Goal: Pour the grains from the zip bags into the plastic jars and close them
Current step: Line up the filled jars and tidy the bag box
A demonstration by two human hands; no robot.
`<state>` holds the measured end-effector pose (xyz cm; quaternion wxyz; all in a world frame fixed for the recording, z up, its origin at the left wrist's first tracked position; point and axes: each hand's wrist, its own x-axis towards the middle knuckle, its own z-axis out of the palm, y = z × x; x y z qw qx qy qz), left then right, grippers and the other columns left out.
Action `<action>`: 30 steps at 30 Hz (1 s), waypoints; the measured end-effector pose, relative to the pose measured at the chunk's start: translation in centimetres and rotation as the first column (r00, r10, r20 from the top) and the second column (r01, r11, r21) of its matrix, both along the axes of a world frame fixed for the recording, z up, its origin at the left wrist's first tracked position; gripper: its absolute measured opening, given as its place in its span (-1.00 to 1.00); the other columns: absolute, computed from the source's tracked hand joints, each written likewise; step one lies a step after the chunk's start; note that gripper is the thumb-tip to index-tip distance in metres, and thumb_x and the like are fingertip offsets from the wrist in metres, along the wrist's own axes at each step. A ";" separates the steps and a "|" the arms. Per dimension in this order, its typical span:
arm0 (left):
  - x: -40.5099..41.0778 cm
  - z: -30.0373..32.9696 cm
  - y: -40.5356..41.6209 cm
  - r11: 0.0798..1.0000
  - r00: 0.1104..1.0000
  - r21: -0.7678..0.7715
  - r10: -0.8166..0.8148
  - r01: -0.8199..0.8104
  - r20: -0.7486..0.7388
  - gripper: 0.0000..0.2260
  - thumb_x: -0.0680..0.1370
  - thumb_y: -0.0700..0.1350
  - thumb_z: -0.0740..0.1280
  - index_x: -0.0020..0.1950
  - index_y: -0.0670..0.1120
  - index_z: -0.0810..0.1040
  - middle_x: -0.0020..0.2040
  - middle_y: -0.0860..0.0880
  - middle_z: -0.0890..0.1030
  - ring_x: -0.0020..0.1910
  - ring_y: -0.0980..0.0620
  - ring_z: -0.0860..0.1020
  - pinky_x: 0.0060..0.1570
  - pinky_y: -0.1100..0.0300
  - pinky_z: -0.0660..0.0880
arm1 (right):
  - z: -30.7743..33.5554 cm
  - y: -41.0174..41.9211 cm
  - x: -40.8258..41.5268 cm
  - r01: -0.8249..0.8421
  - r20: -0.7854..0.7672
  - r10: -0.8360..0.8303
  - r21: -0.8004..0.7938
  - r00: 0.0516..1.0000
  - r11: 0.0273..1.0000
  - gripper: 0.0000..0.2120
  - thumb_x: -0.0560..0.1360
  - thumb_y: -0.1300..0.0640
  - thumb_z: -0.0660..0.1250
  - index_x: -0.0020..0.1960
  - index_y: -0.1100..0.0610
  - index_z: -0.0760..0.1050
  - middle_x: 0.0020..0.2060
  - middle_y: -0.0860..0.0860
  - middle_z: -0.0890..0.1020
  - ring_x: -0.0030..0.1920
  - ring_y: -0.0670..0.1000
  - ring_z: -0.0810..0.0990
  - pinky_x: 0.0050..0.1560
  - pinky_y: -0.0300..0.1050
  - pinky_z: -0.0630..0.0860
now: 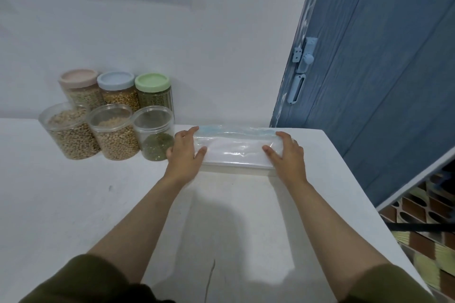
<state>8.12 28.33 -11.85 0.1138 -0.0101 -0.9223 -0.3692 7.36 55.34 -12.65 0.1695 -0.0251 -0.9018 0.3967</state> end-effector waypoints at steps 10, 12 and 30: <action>-1.0 -1.0 -0.7 0.998 0.997 -0.033 0.045 -0.047 -0.064 -0.61 0.64 -0.08 0.25 0.45 -0.03 0.29 0.41 -0.08 0.25 0.37 -0.07 0.34 0.42 -0.07 0.09 | 0.7 -1.2 -1.0 -0.014 0.127 -0.004 0.139 0.992 0.990 -0.52 0.55 -0.19 0.31 0.37 -0.01 0.32 0.21 0.10 0.39 0.23 0.14 0.37 0.07 0.05 0.47; -0.9 -1.3 -0.9 0.996 0.997 -0.063 0.051 -0.055 -0.061 -0.65 0.65 -0.02 0.21 0.44 0.01 0.32 0.39 -0.06 0.27 0.32 -0.04 0.37 0.41 -0.04 0.06 | 0.7 -1.0 -0.9 -0.024 0.229 -0.009 0.140 0.973 0.990 -0.52 0.55 -0.20 0.29 0.38 -0.02 0.31 0.28 0.11 0.34 0.29 0.17 0.37 0.17 0.06 0.46; -0.7 -2.7 1.6 0.865 0.942 -0.486 -0.259 0.126 -0.215 -0.59 0.59 0.05 0.10 0.30 -0.05 0.57 0.17 -0.01 0.63 0.14 -0.06 0.56 0.27 0.03 0.26 | -1.3 -2.1 3.4 -0.009 -0.022 0.027 0.602 0.999 0.799 -0.46 0.59 -0.16 -0.04 0.51 -0.07 0.32 0.30 -0.09 0.55 0.33 0.02 0.46 0.41 0.16 0.10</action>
